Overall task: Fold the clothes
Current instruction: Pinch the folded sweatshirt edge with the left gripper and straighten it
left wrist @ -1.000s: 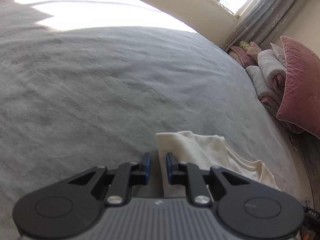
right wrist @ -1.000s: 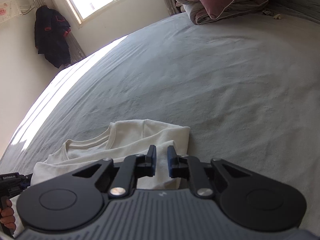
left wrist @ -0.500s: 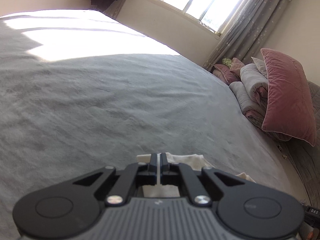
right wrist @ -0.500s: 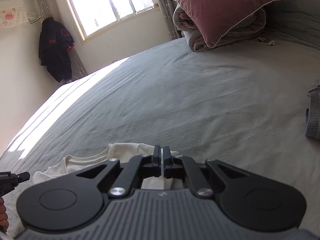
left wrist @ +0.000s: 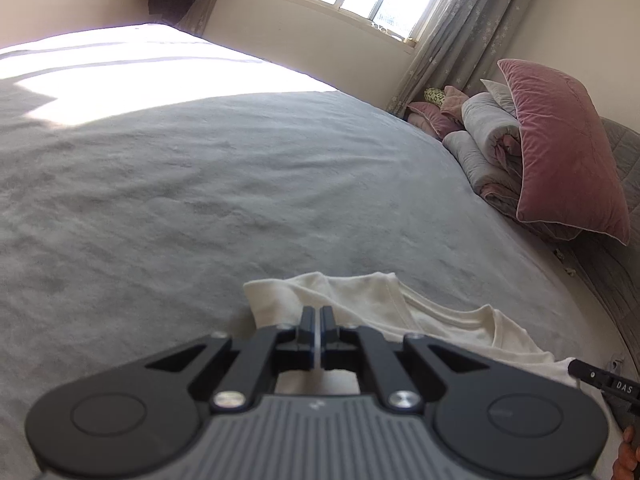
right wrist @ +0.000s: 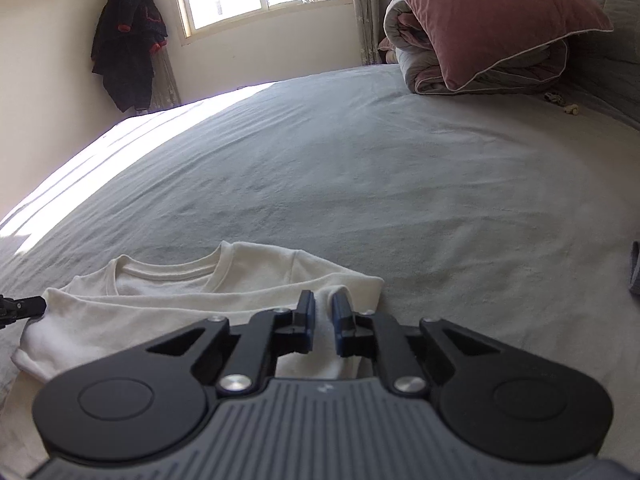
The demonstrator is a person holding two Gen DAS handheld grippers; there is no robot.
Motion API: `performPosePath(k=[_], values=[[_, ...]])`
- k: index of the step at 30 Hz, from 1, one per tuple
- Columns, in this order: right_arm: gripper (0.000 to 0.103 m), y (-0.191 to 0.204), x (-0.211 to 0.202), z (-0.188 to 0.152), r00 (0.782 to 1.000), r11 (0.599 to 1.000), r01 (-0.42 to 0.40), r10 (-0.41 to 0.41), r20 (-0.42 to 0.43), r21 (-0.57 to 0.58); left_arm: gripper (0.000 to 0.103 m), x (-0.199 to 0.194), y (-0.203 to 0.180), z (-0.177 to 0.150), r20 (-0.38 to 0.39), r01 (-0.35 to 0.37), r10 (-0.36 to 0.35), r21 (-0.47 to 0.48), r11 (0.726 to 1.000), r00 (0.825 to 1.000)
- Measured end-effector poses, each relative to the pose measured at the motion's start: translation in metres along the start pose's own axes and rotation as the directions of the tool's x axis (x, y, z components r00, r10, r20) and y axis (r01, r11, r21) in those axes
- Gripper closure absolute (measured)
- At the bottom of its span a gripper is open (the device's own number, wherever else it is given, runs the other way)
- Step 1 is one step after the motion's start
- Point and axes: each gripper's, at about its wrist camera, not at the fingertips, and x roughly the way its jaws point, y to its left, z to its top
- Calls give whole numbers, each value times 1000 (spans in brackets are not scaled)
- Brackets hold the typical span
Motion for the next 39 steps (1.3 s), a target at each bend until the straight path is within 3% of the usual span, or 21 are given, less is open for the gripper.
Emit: performPosePath(k=[4,8,10,15,19,22,25,30,32,33,35,37,38,39], values=[[96,-7,-7,6,998,1000,30,-31,54,8,103,-4,-2,-2,41,25,-26,18,1000,999],[94,-10,0,1,999,999,41,-41,12,2,102,11,-8,-20,-24,-27,30,110,994,999],[87,-11,3,-2,999,999,42,-42,-14,-2,101,10,-8,-21,-17,-41,44,133,990,999],[86,-12,-10,-1,1000,1000,16,-16,-24,-10,101,-13,-19,-14,24,-16,12,180,984,1000],[86,-7,-23,-3,1000,999,-26,25,-18,-22,101,-23,-31,-26,-13,19,-16,278,960,1000],[86,-3,-21,-14,998,998,-33,30,-59,-46,101,-16,-30,-47,-71,-5,29,315,949,997],[86,0,-9,-29,992,995,0,-12,-129,-96,101,-18,-30,-62,-41,-24,42,372,928,998],[81,-8,-32,-20,986,998,-38,29,-167,-47,100,-42,-36,-51,-76,-42,70,320,947,995],[61,-12,-45,-22,978,998,-65,59,-201,-22,96,-51,-31,-52,-112,-51,88,298,953,990],[58,-14,-51,-26,974,997,-75,71,-215,-9,93,-53,-27,-52,-143,-59,103,279,959,984],[58,-17,-60,-36,964,996,-90,93,-248,20,89,-58,-17,-55,-187,-79,126,239,968,974],[60,-20,-63,-47,948,994,-86,101,-302,62,89,-65,-10,-60,-224,-60,105,196,979,969],[71,-21,-64,-52,940,994,-77,99,-326,79,89,-69,-7,-63,-243,-54,96,173,983,965],[74,-20,-67,-58,935,994,-71,96,-342,85,89,-74,-4,-66,-261,-48,86,150,988,962]])
